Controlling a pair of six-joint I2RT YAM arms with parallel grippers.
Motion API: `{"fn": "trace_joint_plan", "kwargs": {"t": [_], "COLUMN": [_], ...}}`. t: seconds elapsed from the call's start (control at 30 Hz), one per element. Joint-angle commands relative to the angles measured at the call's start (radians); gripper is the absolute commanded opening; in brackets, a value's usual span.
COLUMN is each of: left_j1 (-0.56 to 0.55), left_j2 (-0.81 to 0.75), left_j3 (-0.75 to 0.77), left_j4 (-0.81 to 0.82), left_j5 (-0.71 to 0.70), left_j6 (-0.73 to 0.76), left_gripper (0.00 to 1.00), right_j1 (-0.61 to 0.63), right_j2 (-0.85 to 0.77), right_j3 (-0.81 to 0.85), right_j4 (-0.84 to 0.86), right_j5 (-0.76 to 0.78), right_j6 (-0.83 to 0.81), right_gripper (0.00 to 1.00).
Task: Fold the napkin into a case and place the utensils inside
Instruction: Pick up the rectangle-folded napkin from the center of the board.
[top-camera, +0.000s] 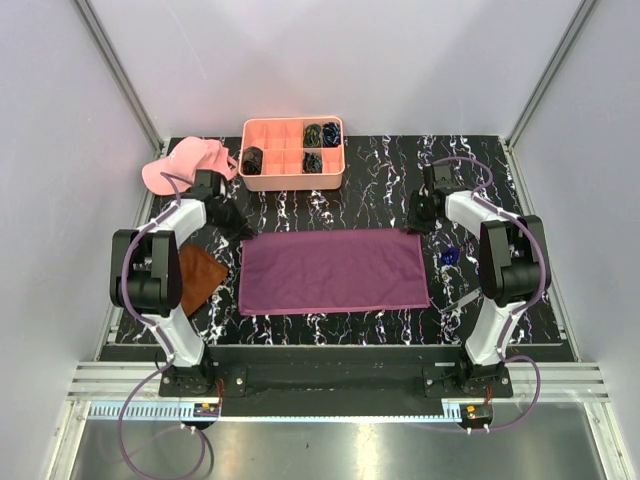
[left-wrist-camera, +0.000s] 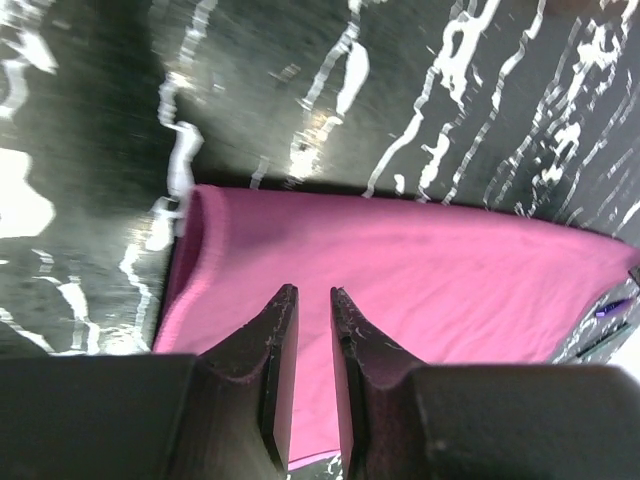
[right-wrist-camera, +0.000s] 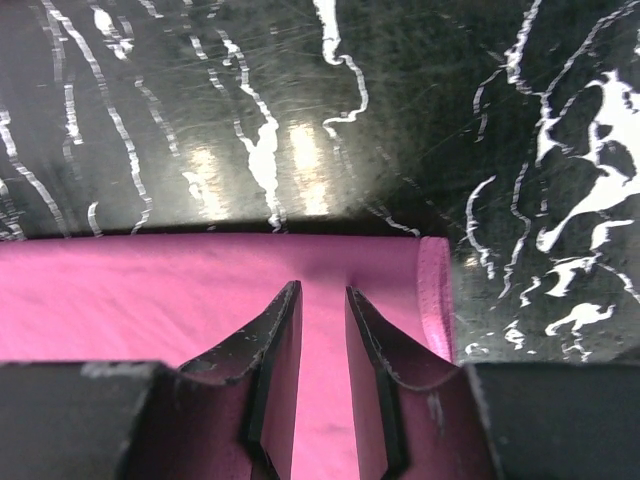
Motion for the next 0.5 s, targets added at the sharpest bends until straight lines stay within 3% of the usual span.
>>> {"fn": "trace_joint_plan", "kwargs": {"t": [0.0,0.23,0.47], "left_j1": [0.034,0.043,0.079], "left_j2": [0.019,0.122,0.099], "left_j3": [0.022,0.074,0.111], "left_j4": [-0.015,-0.032,-0.067], "left_j5": [-0.029,-0.084,-0.127], "left_j6": [0.026,0.045,0.065], "left_gripper": [0.22,0.21,0.22], "right_j1": [0.001,-0.001,0.001], "right_j2": [0.016,0.113,0.041], "right_j3": [0.010,0.059,0.082], "right_j4": [0.019,0.016,-0.021], "right_j5": [0.076,0.090,0.107], "right_j6": [-0.039,-0.058,-0.064], "right_gripper": [0.33,0.34,0.36]}}
